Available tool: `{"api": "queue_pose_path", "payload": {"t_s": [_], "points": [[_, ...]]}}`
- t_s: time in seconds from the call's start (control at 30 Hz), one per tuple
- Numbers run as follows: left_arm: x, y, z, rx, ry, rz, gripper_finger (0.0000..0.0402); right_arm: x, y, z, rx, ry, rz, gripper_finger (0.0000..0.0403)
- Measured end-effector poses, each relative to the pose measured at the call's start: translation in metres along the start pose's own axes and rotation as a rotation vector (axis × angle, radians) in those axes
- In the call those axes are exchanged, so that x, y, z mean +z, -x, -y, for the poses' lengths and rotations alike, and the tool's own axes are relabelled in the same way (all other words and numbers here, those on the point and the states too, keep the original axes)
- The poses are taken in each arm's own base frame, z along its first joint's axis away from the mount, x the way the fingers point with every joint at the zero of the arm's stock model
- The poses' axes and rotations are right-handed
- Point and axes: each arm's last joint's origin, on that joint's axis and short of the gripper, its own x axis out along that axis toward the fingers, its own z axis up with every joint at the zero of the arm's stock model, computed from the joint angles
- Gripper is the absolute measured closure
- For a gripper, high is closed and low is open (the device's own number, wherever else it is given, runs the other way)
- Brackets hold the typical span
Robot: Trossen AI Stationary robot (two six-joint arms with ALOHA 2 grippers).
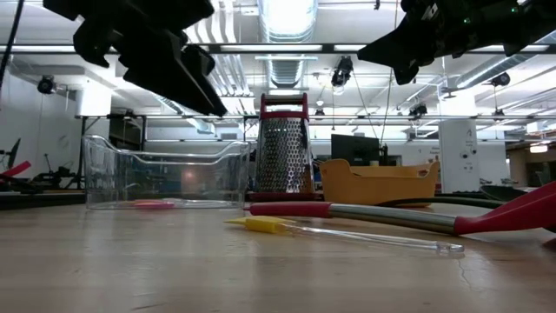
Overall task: Pick & Place Kitchen Items
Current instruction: Put the yellow spatula into the top transparent bin
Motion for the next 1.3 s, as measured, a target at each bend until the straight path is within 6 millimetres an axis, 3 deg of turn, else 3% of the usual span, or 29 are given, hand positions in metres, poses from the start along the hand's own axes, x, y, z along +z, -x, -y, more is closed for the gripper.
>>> {"api": "queue_pose_path", "payload": {"t_s": [0.57, 0.77, 1.3], "points": [[0.009, -0.066, 0.042, -0.057, -0.022, 0.01, 0.0211, 0.0, 0.0, 0.0, 0.0, 0.0, 0.0, 0.0394], [0.004, -0.075, 0.047, -0.062, -0.03, -0.002, 0.0211, 0.0, 0.0, 0.0, 0.0, 0.0, 0.0, 0.0394], [0.006, -0.076, 0.047, -0.056, -0.018, 0.026, 0.0211, 0.0, 0.0, 0.0, 0.0, 0.0, 0.0, 0.0394]]}}
